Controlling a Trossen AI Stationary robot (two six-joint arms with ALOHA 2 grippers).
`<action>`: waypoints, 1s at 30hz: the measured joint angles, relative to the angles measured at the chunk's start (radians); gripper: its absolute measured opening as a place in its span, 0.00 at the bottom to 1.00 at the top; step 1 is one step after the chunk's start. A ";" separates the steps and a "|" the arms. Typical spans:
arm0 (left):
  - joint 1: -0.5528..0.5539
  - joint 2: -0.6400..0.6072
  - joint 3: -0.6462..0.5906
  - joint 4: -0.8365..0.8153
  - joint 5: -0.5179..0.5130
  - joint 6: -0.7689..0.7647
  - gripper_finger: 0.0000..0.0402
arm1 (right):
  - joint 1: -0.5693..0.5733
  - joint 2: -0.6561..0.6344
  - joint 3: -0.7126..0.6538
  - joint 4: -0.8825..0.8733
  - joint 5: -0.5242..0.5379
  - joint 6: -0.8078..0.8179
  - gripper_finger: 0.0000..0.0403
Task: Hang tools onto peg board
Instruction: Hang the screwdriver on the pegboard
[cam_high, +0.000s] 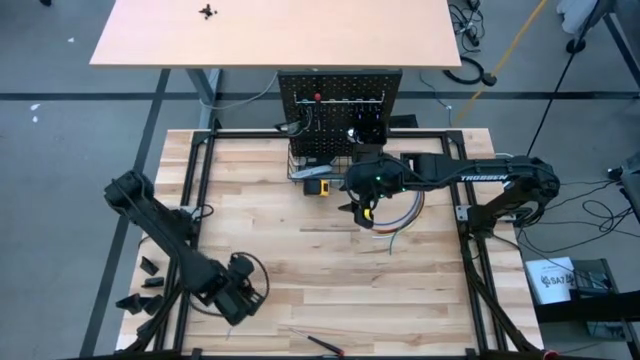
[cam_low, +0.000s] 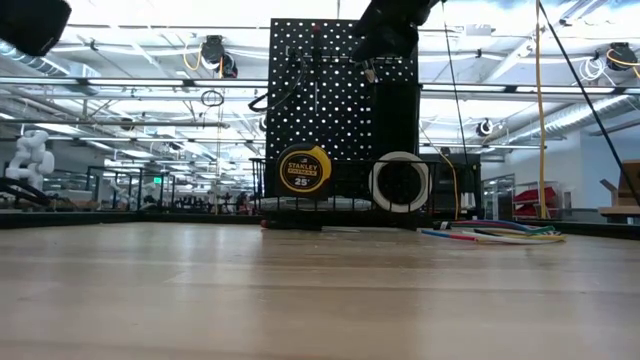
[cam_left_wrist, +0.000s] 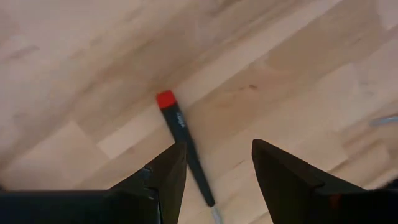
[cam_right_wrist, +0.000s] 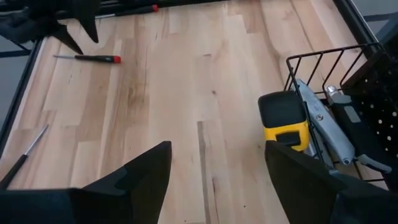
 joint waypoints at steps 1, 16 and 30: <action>-0.001 0.020 0.000 0.009 0.002 -0.010 0.46 | 0.000 0.000 0.000 0.000 0.000 -0.003 0.63; -0.027 0.115 -0.032 0.054 0.012 -0.123 0.46 | -0.008 0.000 0.000 0.000 -0.076 -0.047 0.63; -0.035 0.117 -0.142 0.165 -0.009 -0.165 0.42 | -0.010 0.000 0.000 -0.001 -0.069 -0.049 0.63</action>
